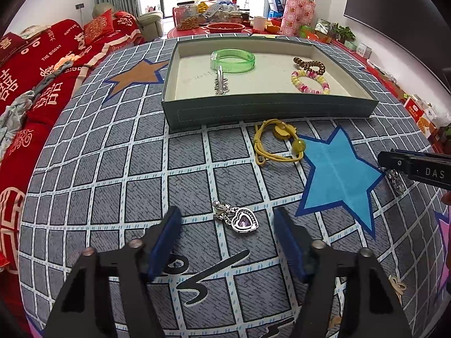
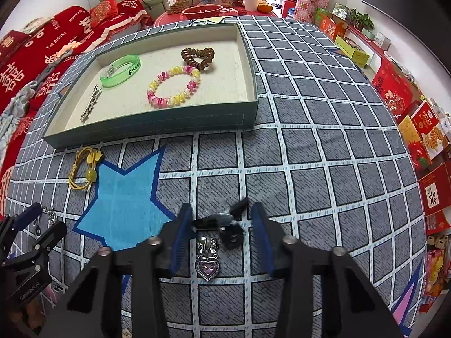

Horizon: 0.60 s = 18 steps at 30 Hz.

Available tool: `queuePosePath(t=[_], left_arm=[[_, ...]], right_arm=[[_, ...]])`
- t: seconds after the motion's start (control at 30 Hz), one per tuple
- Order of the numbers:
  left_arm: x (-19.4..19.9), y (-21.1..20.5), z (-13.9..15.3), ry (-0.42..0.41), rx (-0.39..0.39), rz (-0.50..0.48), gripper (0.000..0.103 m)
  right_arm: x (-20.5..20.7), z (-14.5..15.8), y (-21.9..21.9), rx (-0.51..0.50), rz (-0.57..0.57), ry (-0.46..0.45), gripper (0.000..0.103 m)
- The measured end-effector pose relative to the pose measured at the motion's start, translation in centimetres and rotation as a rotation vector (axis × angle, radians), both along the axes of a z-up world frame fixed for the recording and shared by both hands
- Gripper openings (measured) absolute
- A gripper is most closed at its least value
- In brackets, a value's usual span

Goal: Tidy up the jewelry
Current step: 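Grasp the heart pendant with the left tool while the right tool grasps the black clip, then carry both items into the tray and open both tools to release them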

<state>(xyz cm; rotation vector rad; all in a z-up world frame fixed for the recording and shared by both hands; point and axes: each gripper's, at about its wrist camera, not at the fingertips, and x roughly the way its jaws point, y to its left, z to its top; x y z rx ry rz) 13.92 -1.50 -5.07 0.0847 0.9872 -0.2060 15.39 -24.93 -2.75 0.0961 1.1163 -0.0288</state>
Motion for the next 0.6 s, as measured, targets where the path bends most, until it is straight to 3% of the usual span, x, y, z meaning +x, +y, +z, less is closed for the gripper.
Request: queuePosePath(t=[0.07,0.13,0.4,0.6], left_arm=[[0.1,0.1,0.1,-0.005,-0.004,-0.008,0.053],[0.1,0.1,0.2,-0.008,-0.009,-0.016,0.044],[-0.1,1.4,0.8,0.000,-0.088,-0.015,0.044],[-0.4,1.8,1.6,-0.009,-0.105,-0.023,0.044]], right_arm=[[0.1,0.1,-0.2,0.009,-0.002,-0.003,0.040],[0.1,0.1,-0.4,0.020,-0.011,-0.011,0.040],[-0.8,0.5,-2.8,0.161,-0.067,-0.046,0.040],[-1.9,1.4,-4.1,0.227,-0.085,-0.072,0.040]])
